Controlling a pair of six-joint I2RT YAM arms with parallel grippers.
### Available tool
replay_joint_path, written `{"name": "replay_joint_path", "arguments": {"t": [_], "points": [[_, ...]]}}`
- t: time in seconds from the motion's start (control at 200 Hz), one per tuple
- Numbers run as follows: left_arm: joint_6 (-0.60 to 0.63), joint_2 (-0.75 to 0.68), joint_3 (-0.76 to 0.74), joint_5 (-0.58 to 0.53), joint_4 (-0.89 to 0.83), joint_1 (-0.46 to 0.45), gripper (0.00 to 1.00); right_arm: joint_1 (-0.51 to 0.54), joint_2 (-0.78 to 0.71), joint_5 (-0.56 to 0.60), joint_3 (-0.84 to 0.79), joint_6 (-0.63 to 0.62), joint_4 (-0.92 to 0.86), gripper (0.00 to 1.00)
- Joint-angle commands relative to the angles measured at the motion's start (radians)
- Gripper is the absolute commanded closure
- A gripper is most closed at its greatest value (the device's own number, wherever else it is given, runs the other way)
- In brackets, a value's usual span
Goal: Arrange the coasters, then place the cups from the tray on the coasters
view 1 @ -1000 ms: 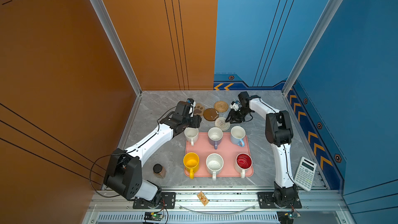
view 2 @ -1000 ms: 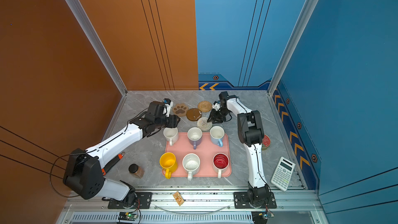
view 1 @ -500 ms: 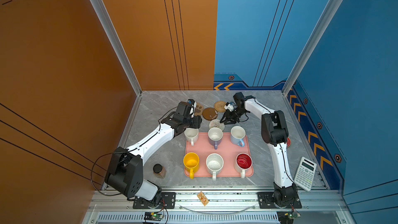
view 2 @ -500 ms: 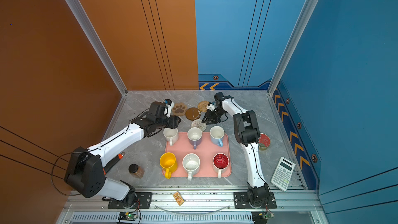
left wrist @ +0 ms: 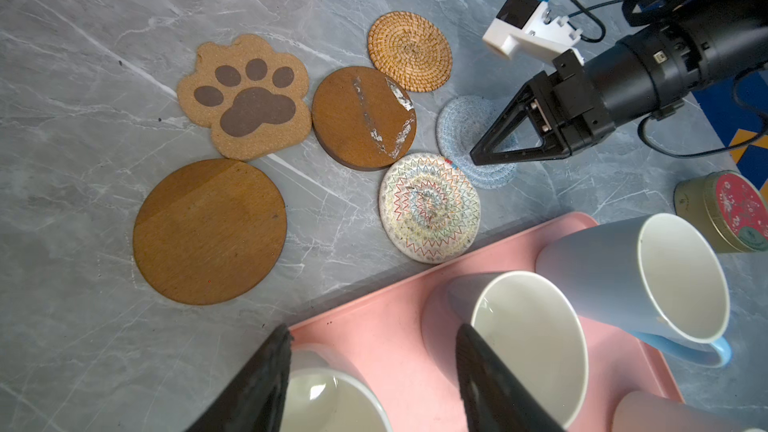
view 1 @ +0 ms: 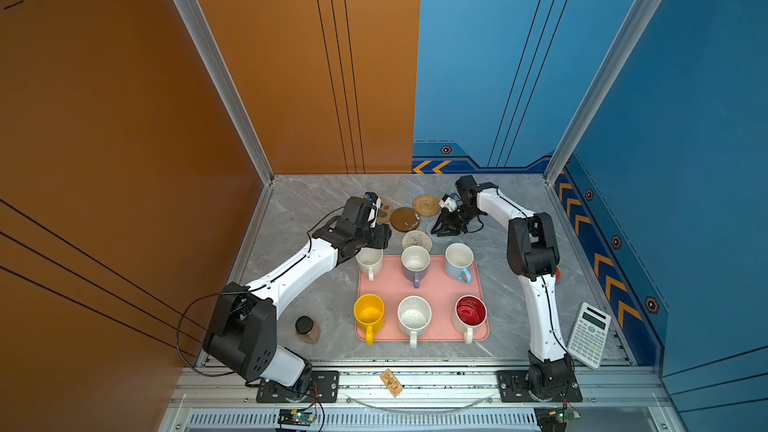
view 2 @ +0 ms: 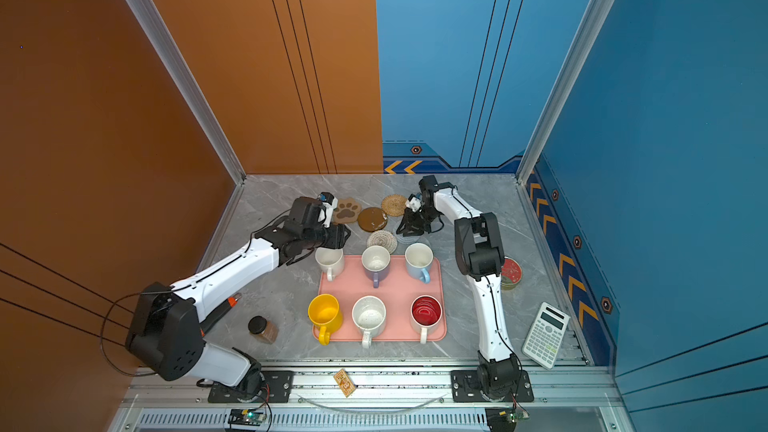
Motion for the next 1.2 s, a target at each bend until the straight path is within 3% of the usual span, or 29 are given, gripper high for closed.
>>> {"name": "replay_joint_path", "arguments": {"t": [0.0,0.205,0.721,1.192], "points": [[-0.011,0.018,0.027,-0.002,-0.016,-0.014,0.35,-0.004,-0.066,0.110,0.028,-0.001,-0.008,0.81],[-0.011,0.026,0.037,-0.006,-0.024,-0.023,0.35,0.018,0.002,0.183,0.089,-0.020,-0.052,0.92],[-0.009,0.027,0.045,-0.021,-0.043,-0.038,0.36,0.050,0.108,0.471,0.185,-0.119,-0.230,0.93],[-0.003,0.028,0.060,-0.044,-0.071,-0.052,0.36,-0.054,0.104,0.530,0.174,-0.119,-0.258,0.95]]}}
